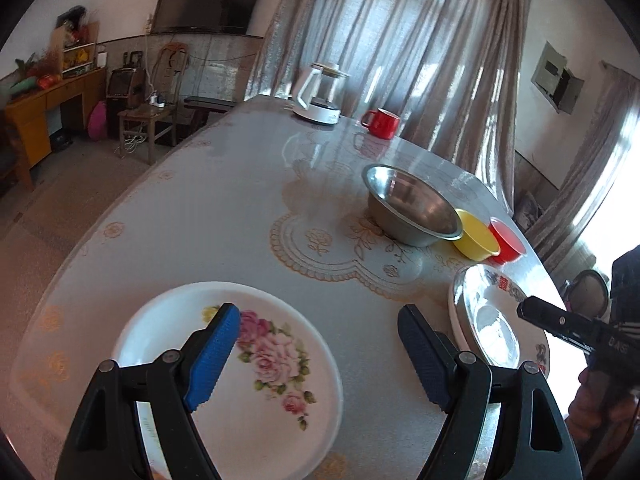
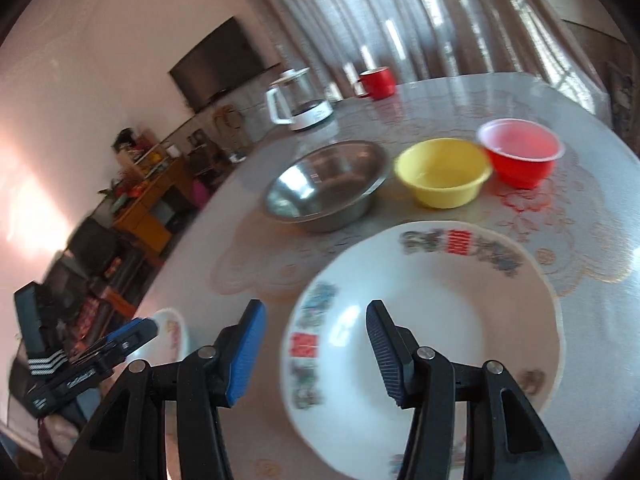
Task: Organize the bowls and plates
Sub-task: 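Reach the right gripper to the rose-print plate and grip its rim, then carry the rose-print plate with the right gripper over the plate stack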
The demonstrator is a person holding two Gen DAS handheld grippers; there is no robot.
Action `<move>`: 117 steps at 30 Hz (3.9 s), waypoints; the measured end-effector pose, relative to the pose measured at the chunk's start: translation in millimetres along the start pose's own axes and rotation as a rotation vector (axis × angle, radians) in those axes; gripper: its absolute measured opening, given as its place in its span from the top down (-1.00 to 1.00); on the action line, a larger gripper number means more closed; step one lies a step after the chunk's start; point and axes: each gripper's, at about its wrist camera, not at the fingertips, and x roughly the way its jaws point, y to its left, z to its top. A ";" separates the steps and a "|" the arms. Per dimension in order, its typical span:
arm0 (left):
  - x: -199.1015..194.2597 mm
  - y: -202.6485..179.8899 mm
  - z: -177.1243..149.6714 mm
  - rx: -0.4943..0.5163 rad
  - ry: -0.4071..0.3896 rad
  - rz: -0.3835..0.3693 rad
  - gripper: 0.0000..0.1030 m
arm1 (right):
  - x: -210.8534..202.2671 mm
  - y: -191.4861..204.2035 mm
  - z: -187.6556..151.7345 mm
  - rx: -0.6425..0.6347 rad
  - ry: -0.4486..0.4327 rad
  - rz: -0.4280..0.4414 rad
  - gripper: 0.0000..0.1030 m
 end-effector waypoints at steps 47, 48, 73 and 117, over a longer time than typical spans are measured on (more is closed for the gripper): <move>14.9 64.3 -57.3 -0.009 0.058 0.109 0.40 | 134.4 92.8 -48.3 -0.190 0.285 0.155 0.48; 15.1 64.7 -56.6 -0.011 0.060 0.109 0.40 | 134.3 92.1 -47.9 -0.185 0.285 0.159 0.48; -8.3 28.4 -39.8 0.030 -0.001 0.003 0.40 | 89.6 77.4 -43.5 -0.127 0.191 0.129 0.46; 98.9 -196.7 -33.2 0.387 0.230 -0.275 0.29 | -49.7 -91.4 -40.2 0.198 -0.056 -0.315 0.47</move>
